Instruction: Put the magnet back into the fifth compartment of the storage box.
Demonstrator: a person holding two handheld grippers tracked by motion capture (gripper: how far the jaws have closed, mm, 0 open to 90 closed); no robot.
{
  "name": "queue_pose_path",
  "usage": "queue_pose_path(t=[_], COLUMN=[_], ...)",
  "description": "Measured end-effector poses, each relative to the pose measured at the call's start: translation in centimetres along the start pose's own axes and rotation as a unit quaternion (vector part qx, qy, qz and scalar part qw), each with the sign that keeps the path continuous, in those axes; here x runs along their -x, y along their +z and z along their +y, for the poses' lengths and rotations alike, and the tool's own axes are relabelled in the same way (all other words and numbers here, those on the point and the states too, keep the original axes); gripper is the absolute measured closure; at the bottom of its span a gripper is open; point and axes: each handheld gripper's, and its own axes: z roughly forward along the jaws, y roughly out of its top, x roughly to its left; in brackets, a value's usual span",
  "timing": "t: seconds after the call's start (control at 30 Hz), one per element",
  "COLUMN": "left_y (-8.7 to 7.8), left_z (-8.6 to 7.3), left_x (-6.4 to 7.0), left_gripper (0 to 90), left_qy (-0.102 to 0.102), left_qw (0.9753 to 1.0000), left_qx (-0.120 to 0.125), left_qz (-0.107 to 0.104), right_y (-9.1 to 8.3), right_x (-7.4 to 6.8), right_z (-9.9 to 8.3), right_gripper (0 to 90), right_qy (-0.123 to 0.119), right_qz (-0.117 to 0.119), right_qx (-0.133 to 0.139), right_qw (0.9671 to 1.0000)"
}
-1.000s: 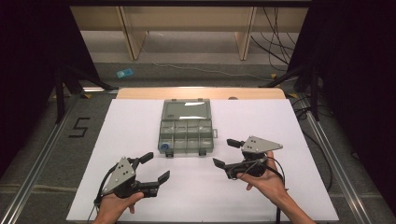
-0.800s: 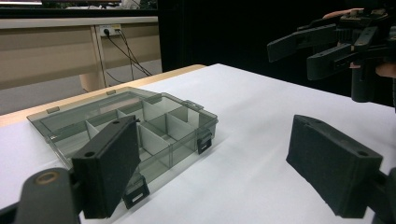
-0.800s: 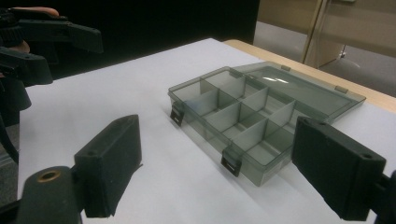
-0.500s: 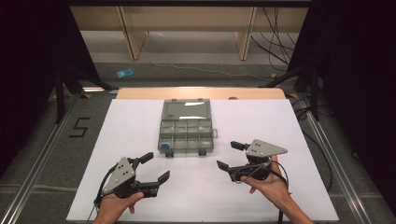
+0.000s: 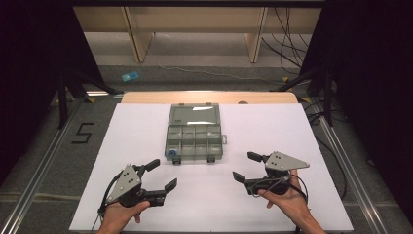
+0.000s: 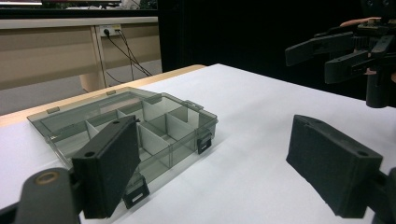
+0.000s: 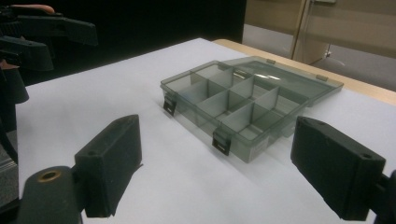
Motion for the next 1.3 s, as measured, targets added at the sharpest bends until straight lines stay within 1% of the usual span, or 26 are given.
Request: queue_pose_path(t=[0.07,0.1,0.2,0.23,0.27,0.3,0.33,0.4,0.5,0.53,0.57,0.6,0.63,0.67,0.7,0.73,0.77,0.83,0.87,0.9,0.97,1.03,1.17,1.2,1.27,1.3], left_y=[0.0,0.0,0.0,0.0,0.0,0.0,0.0,0.0,0.0,0.0,0.0,0.0,0.0,0.0,0.0,0.0,0.0,0.0,0.0,0.0,0.0,0.0,0.0,0.1,0.0,0.1], left_z=[0.0,0.0,0.0,0.0,0.0,0.0,0.0,0.0,0.0,0.0,0.0,0.0,0.0,0.0,0.0,0.0,0.0,0.0,0.0,0.0,0.0,0.0,0.0,0.0,0.0,0.0], left_x=[0.0,0.0,0.0,0.0,0.0,0.0,0.0,0.0,0.0,0.0,0.0,0.0,0.0,0.0,0.0,0.0,0.0,0.0,0.0,0.0,0.0,0.0,0.0,0.0,0.0,0.0], left_gripper=[16.3,16.4,16.3,16.3,16.3,16.3,16.3,16.3,16.3,16.3,16.4,16.3,16.3,16.3,16.3,16.3,16.3,16.3,16.4,16.4,16.4,16.4,16.4,16.4,16.4,16.4], left_qy=[0.000,0.000,0.000,0.000,0.000,0.000,0.000,0.000,0.000,0.000,0.000,0.000,0.000,0.000,0.000,0.000,0.000,0.001,0.001,0.002,0.002,0.001,0.001,0.001,0.003,0.003], left_qw=[1.0000,1.0000,1.0000,1.0000,1.0000,1.0000,1.0000,1.0000,1.0000,1.0000,1.0000,1.0000,1.0000,1.0000,1.0000,1.0000,1.0000,1.0000,1.0000,1.0000,1.0000,1.0000,1.0000,1.0000,1.0000,1.0000], left_qx=[0.000,0.000,0.000,0.000,0.000,0.000,0.000,0.000,0.000,0.000,0.000,0.000,0.000,0.000,0.000,0.000,0.000,0.000,0.000,0.000,0.000,-0.001,-0.001,-0.001,-0.001,-0.001], left_qz=[0.000,0.000,0.001,0.001,0.000,0.001,0.000,0.000,0.000,0.001,0.001,0.001,0.001,0.001,0.000,0.000,0.000,-0.001,-0.001,-0.001,-0.001,-0.001,-0.001,-0.001,-0.001,-0.001], right_y=[-0.1,-0.3,-0.5,-0.5,-0.6,-0.6,-0.7,-0.7,-0.7,-0.8,-0.9,-0.9,-0.9,-1.2,-1.2,-1.3,-1.3,-1.5,-1.6,-1.7,-1.7,-1.6,-1.6,-1.6,-1.5,-1.6], right_x=[0.1,0.1,0.2,0.1,0.0,0.0,-0.1,-0.1,-0.3,-0.4,-0.5,-0.4,-0.5,-0.5,-0.5,-0.4,-0.5,-0.5,-0.5,-0.5,-0.6,-0.6,-0.5,-0.4,-0.4,-0.4], right_z=[-0.2,-0.2,-0.5,-0.6,-0.6,-0.7,-0.7,-0.9,-1.0,-1.0,-1.1,-1.1,-1.2,-1.2,-1.3,-1.4,-1.5,-1.7,-1.6,-1.6,-1.7,-1.7,-1.7,-1.7,-1.8,-1.7], right_gripper=[17.1,17.1,17.1,17.1,17.1,17.1,17.1,17.1,17.1,17.1,17.0,17.0,17.0,17.0,17.0,17.0,17.0,17.0,17.0,17.0,17.0,17.0,17.1,17.1,17.1,17.1], right_qy=[0.004,0.005,0.001,0.007,0.008,0.000,0.005,-0.002,-0.002,0.003,0.004,0.000,0.004,0.006,0.007,-0.001,0.009,0.013,0.011,0.005,0.008,0.004,0.005,0.001,0.001,0.000], right_qz=[0.003,0.001,-0.006,0.002,0.000,-0.003,-0.001,-0.007,-0.002,0.000,0.000,-0.001,0.000,0.001,-0.001,-0.009,-0.002,0.001,-0.004,-0.006,-0.006,-0.007,-0.006,-0.006,-0.006,-0.007], right_qx=[0.003,-0.004,-0.001,-0.003,-0.006,-0.002,-0.008,0.003,0.000,-0.009,-0.010,0.000,0.002,-0.006,-0.005,0.002,0.003,-0.001,-0.009,-0.004,-0.007,-0.004,-0.008,0.000,0.002,-0.006], right_qw=[1.0000,1.0000,1.0000,1.0000,1.0000,1.0000,1.0000,1.0000,1.0000,1.0000,0.9999,1.0000,1.0000,1.0000,1.0000,1.0000,1.0000,0.9999,0.9999,1.0000,0.9999,1.0000,0.9999,1.0000,1.0000,1.0000])
